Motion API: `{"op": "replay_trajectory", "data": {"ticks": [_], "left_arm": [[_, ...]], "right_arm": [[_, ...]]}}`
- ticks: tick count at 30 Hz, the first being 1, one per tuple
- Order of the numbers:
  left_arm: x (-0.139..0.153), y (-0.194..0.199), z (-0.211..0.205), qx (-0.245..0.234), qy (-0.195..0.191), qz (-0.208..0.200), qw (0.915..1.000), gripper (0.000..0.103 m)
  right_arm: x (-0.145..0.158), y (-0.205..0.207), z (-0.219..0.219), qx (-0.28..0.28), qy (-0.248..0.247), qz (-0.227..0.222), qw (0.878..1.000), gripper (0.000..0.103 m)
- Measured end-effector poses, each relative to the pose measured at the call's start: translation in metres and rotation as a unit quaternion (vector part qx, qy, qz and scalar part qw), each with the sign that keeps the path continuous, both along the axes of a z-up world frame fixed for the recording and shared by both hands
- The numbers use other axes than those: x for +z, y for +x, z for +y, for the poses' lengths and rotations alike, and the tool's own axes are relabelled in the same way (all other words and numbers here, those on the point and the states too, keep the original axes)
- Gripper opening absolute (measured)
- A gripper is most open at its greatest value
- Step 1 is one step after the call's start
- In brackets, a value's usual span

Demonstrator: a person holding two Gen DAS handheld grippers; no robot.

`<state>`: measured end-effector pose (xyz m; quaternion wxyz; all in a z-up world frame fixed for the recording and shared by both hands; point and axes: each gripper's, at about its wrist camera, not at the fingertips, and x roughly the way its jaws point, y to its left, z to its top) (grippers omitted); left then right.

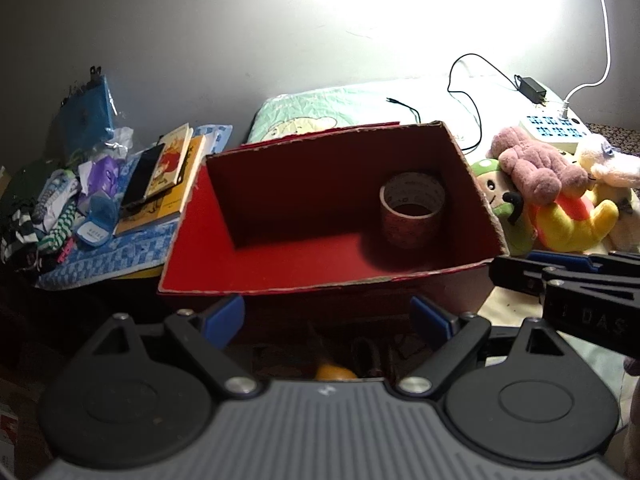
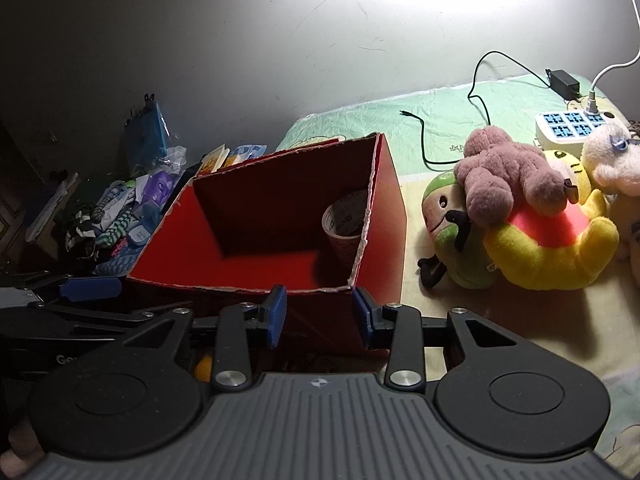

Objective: Organize objects
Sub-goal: 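Grasp the brown pinecone with the right tool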

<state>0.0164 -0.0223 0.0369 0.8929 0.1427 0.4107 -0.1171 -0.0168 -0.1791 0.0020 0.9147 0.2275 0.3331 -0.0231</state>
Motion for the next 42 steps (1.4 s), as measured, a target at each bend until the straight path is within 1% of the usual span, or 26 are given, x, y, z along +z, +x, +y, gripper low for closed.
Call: {"op": "replay_trajectory", "data": {"ticks": [2,6,9,13,17,20,23,26,29,34,39,42], "left_arm": [[-0.001,-0.009,0.0,-0.018,-0.013,0.0,0.9998,0.091],[-0.009,-0.026,-0.001,-0.053,-0.027,0.01,0.9982,0.091],[-0.021,-0.036,0.0,-0.075,-0.051,0.038,0.9952,0.089],[-0.041,-0.049,-0.006,-0.1,-0.073,0.079,0.9892,0.082],[-0.065,-0.059,-0.022,-0.12,-0.062,0.104,0.9853,0.081],[-0.08,-0.061,-0.029,-0.125,-0.054,0.121,0.9833,0.081],[-0.093,-0.061,-0.032,-0.123,-0.053,0.135,0.9818,0.077],[-0.101,-0.059,-0.03,-0.117,-0.068,0.147,0.9798,0.074],[-0.106,-0.057,-0.031,-0.112,-0.076,0.146,0.98,0.073],[-0.115,-0.056,-0.034,-0.113,-0.072,0.145,0.9803,0.068],[-0.117,-0.057,-0.038,-0.124,-0.065,0.133,0.9812,0.068],[-0.117,-0.057,-0.041,-0.133,-0.06,0.129,0.9809,0.069]], "right_arm": [[-0.007,-0.004,-0.005,0.012,0.017,0.009,1.0,0.039],[-0.025,-0.011,-0.016,0.033,0.059,0.029,0.997,0.039],[-0.042,-0.015,-0.026,0.049,0.104,0.058,0.992,0.039],[-0.066,-0.017,-0.035,0.06,0.165,0.102,0.979,0.039],[-0.08,-0.018,-0.035,0.079,0.201,0.13,0.968,0.039],[-0.085,-0.018,-0.032,0.098,0.221,0.14,0.96,0.039],[-0.089,-0.017,-0.03,0.116,0.226,0.151,0.955,0.039],[-0.091,-0.016,-0.024,0.127,0.223,0.158,0.954,0.039],[-0.096,-0.013,-0.024,0.13,0.226,0.16,0.952,0.039],[-0.102,-0.01,-0.024,0.136,0.231,0.164,0.949,0.039],[-0.105,-0.008,-0.023,0.134,0.23,0.165,0.95,0.04],[-0.108,-0.009,-0.025,0.132,0.242,0.166,0.947,0.04]]}}
